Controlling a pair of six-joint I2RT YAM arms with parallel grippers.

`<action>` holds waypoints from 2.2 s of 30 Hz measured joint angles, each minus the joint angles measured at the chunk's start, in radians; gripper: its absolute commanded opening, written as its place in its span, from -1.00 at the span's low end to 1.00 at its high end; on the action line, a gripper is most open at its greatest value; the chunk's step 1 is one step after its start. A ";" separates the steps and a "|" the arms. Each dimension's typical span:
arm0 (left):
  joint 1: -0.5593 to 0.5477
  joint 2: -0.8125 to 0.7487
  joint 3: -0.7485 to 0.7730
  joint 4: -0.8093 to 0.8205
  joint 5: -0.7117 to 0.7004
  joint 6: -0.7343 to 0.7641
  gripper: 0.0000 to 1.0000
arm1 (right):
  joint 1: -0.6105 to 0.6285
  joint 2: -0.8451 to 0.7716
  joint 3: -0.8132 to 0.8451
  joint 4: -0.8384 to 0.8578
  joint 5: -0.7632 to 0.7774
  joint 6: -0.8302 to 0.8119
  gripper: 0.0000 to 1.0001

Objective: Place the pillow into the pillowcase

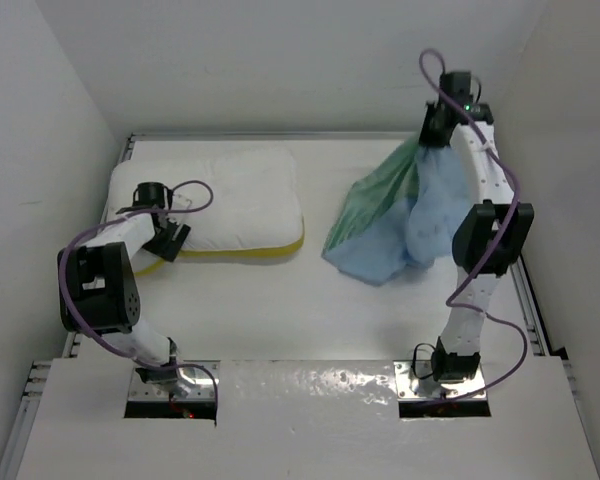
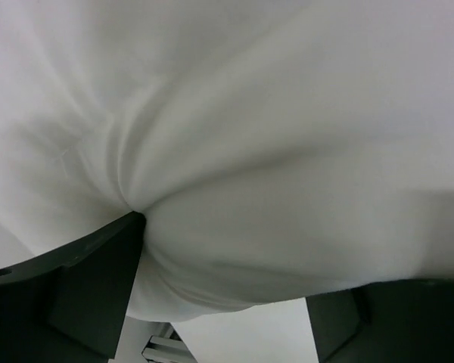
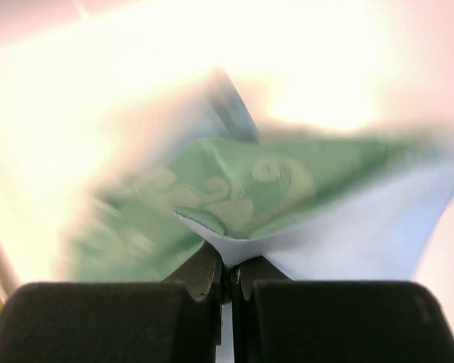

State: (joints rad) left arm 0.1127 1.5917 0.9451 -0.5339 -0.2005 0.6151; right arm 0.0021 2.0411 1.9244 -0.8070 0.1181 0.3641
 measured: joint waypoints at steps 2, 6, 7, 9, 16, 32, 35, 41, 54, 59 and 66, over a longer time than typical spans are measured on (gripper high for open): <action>0.044 0.005 0.000 0.034 -0.016 -0.002 0.47 | -0.014 0.093 0.308 0.043 0.002 -0.014 -1.00; 0.100 0.039 0.005 0.074 -0.025 -0.012 0.49 | 0.025 0.055 0.408 0.264 -0.083 -0.050 -1.00; 0.114 0.044 0.012 0.075 -0.024 -0.015 0.50 | 0.056 0.004 0.335 0.335 -0.140 -0.084 -1.00; 0.139 0.047 0.028 0.073 -0.016 -0.021 0.54 | 0.153 -0.090 0.206 0.380 -0.232 -0.164 -1.00; 0.171 0.027 0.105 -0.009 0.067 -0.035 0.88 | 0.614 -0.140 0.002 0.180 -0.409 -0.465 0.61; -0.061 0.006 0.556 -0.182 0.328 -0.017 0.49 | 0.538 -0.671 -0.669 0.352 -0.337 -0.224 -0.38; -0.200 0.058 0.586 -0.204 0.354 -0.016 0.76 | 0.371 -0.638 -0.671 0.481 -0.322 -0.056 0.46; -0.259 0.351 0.759 -0.262 0.336 -0.076 0.75 | 0.221 -0.272 -0.632 0.547 -0.284 0.178 0.78; -0.242 0.435 0.795 -0.282 0.455 -0.109 -1.00 | 0.248 0.129 -0.455 0.690 -0.367 0.352 -0.30; -0.242 0.405 0.795 -0.282 0.476 -0.106 -1.00 | 0.241 0.146 -0.477 0.766 -0.405 0.412 -1.00; -0.243 0.307 0.955 -0.267 0.501 -0.151 -1.00 | 0.031 -0.104 -0.742 0.775 -0.407 0.463 -1.00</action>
State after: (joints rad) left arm -0.1307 1.8992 1.9003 -0.8005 0.3008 0.4644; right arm 0.0326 1.9373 1.1820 -0.0319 -0.2890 0.8272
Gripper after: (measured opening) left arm 0.007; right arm 0.002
